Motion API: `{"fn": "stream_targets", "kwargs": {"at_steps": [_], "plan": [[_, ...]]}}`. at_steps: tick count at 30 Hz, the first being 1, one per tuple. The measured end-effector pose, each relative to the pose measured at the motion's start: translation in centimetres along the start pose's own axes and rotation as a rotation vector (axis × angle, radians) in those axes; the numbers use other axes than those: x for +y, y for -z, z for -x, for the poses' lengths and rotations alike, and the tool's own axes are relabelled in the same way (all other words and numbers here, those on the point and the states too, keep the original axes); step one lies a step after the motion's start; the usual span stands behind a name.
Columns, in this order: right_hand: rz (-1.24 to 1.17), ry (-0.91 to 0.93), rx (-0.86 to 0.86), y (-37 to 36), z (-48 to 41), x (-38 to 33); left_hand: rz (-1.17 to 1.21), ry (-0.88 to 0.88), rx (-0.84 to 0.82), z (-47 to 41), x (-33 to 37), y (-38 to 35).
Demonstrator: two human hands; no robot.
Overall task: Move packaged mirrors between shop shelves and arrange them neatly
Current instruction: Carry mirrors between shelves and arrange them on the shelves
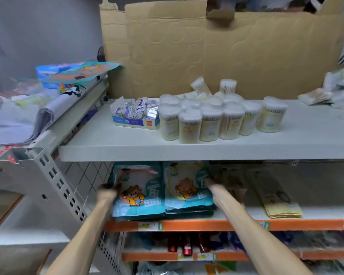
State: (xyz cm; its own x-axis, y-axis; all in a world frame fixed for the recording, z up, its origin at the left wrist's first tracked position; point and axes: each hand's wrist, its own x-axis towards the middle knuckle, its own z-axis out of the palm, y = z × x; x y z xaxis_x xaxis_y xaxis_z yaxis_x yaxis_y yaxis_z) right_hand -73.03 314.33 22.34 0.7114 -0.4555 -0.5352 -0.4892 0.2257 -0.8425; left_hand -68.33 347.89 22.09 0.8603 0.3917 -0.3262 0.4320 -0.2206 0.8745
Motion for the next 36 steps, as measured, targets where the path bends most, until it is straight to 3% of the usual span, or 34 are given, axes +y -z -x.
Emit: {"fn": "stream_targets", "kwargs": {"at_steps": [7, 15, 19, 23, 30, 32, 36], "plan": [[0.225, 0.074, 0.075, -1.8, 0.0, 0.1, -0.149, -0.045, 0.006, -1.7, 0.6, -1.0], [0.885, 0.524, 0.315, -2.2, 1.0, 1.3, -0.366, -0.099, -0.075, -2.3, -1.8, -0.6], [1.039, 0.580, 0.296, -1.5, 2.4, 1.9, -0.561, -0.194, -0.133, -4.7, -3.9, -1.7], [1.185, 0.658, 0.201, 0.4, 6.1, 1.7, -0.690, -0.585, -0.123, 3.5, 1.3, -3.8], [1.368, 0.984, 0.554, 11.0, 7.9, 1.9, -0.843, -1.204, -0.525, 14.6, 7.4, -13.8], [1.432, 0.960, 0.622, 15.7, 9.0, 2.3, -0.861, -1.336, -0.635, 18.2, 8.3, -17.5], [1.492, 0.769, 0.747, 25.3, 11.6, 3.9, -0.871, -1.676, -0.673, 25.0, 8.6, -24.9]]}}
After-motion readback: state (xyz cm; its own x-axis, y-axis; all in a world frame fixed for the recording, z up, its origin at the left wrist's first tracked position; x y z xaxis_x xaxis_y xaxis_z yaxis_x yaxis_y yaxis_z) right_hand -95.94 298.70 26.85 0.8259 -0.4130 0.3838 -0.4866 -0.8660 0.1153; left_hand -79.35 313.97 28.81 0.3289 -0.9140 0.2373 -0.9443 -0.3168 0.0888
